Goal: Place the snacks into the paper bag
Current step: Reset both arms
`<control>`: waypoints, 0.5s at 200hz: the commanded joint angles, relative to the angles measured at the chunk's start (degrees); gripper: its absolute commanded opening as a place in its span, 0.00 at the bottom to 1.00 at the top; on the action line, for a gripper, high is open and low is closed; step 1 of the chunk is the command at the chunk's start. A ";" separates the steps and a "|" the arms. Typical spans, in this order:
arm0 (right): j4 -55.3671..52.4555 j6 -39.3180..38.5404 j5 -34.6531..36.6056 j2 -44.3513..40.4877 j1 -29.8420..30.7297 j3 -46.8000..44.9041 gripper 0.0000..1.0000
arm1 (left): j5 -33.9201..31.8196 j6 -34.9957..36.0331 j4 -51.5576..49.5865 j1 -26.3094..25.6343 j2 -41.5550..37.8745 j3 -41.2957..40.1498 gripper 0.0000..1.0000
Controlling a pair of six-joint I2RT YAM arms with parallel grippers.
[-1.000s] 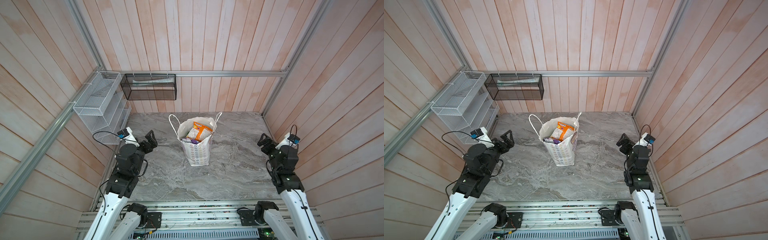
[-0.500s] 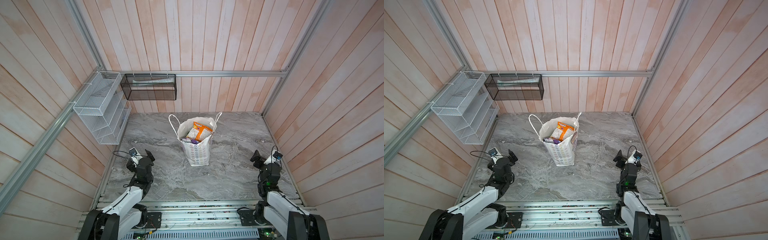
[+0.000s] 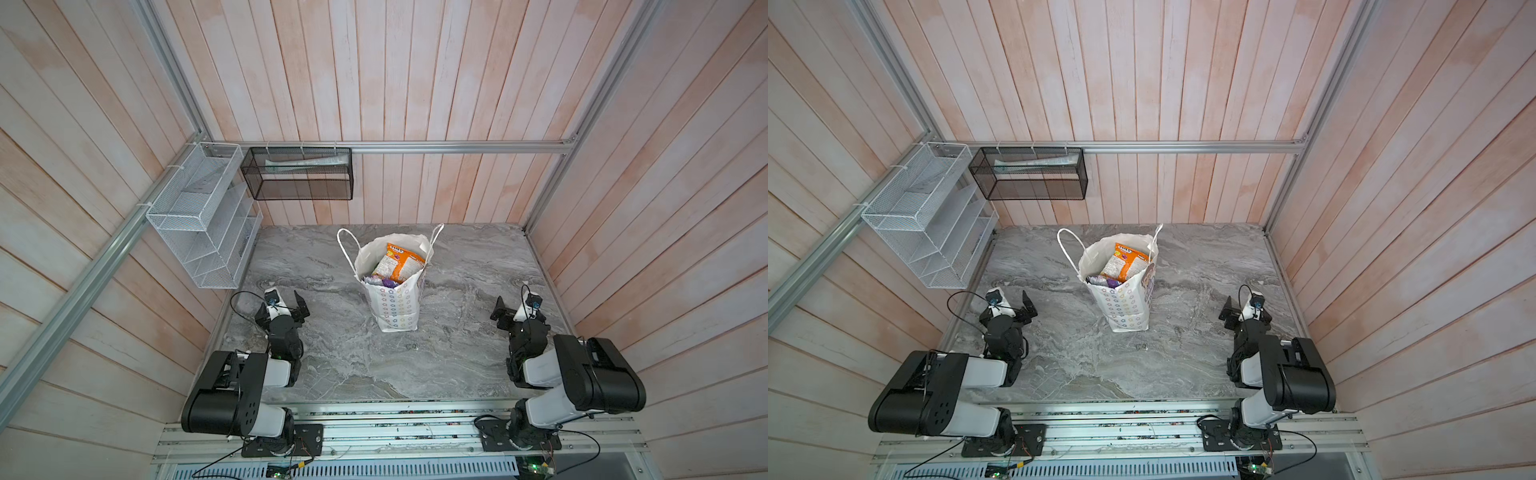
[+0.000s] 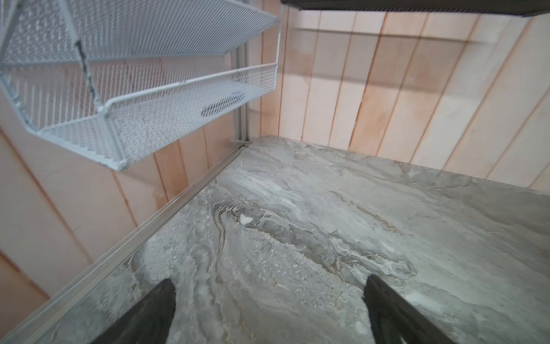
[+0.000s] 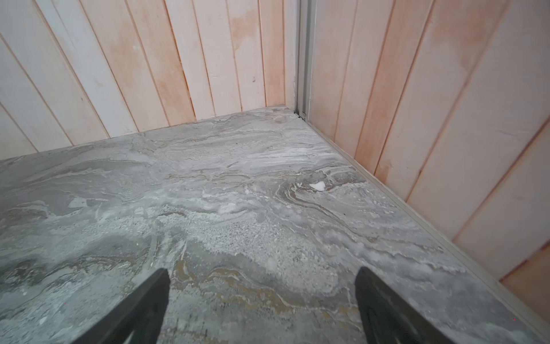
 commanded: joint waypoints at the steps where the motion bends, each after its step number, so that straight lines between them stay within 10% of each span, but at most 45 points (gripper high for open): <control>1: -6.22 -4.75 -4.27 -1.74 1.36 5.39 0.98 | 7.43 3.46 6.48 0.54 5.69 2.00 1.00; 100: -7.76 -4.44 -4.02 -1.10 1.44 6.53 0.98 | 11.41 1.68 -0.71 2.92 4.25 4.32 1.00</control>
